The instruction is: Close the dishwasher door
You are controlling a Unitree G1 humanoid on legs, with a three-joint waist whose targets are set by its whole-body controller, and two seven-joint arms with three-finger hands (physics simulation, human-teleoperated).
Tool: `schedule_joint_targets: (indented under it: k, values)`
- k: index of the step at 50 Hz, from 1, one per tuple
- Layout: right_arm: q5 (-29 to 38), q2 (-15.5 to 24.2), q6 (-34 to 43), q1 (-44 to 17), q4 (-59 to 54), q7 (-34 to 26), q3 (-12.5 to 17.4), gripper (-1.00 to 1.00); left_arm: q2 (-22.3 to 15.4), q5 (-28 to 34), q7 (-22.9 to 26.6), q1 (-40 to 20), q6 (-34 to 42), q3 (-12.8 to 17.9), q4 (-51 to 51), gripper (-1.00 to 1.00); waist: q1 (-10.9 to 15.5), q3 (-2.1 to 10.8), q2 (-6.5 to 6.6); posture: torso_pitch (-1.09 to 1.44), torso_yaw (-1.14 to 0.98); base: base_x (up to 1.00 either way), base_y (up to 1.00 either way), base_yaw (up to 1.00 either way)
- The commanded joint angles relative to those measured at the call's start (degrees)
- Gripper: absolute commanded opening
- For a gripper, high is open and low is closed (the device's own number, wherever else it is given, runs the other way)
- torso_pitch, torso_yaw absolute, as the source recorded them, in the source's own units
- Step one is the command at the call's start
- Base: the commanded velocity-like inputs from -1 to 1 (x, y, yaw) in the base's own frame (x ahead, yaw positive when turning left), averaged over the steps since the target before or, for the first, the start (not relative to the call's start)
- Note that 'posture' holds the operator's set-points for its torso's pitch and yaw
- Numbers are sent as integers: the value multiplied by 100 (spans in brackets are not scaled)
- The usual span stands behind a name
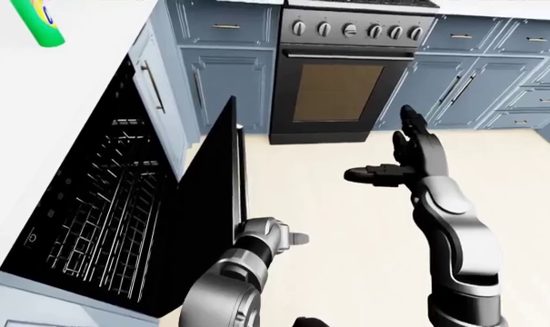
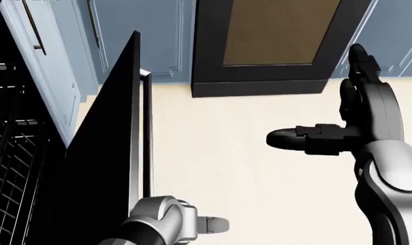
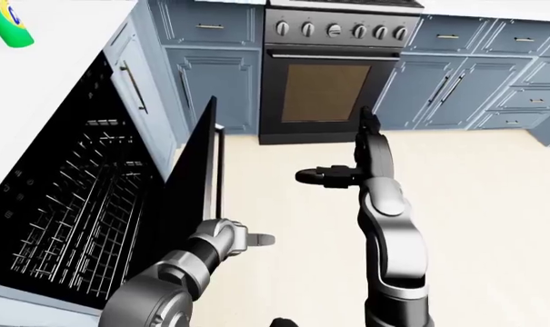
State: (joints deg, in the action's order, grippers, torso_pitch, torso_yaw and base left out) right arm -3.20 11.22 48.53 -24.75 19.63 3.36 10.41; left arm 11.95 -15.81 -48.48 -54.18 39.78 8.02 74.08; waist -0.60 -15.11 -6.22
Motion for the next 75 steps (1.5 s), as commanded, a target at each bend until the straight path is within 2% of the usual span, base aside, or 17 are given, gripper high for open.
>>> schedule_joint_targets:
  k: [1, 26, 45, 60, 68, 75]
  values:
    - [63, 71, -188, -112, 191, 20, 25, 100, -123, 206, -576, -160, 89, -58, -95, 100, 52, 204, 23, 73, 0, 0, 0, 0]
    - [86, 48, -275, -134, 79, 0, 29, 100, -264, 303, -1949, -117, -190, 15, -20, 100, 17, 214, 5, 73, 0, 0, 0, 0]
    - [97, 10, -302, -102, 82, 10, 6, 100, -384, 253, -1931, 46, -215, -44, -142, 100, -6, 242, 27, 73, 0, 0, 0, 0]
    - [71, 11, -281, -120, 85, 13, 12, 100, -623, 524, -2463, 238, -258, 31, 59, 100, -89, 272, 30, 73, 0, 0, 0, 0]
    - [80, 10, -298, -136, 50, 16, -7, 100, -681, 581, -2556, 311, -299, 114, 91, 100, -119, 284, 36, 73, 0, 0, 0, 0]
    - [92, -9, -432, -86, -46, 7, -12, 100, -721, 573, -2426, 308, -248, 110, 53, 100, -127, 294, 44, 73, 0, 0, 0, 0]
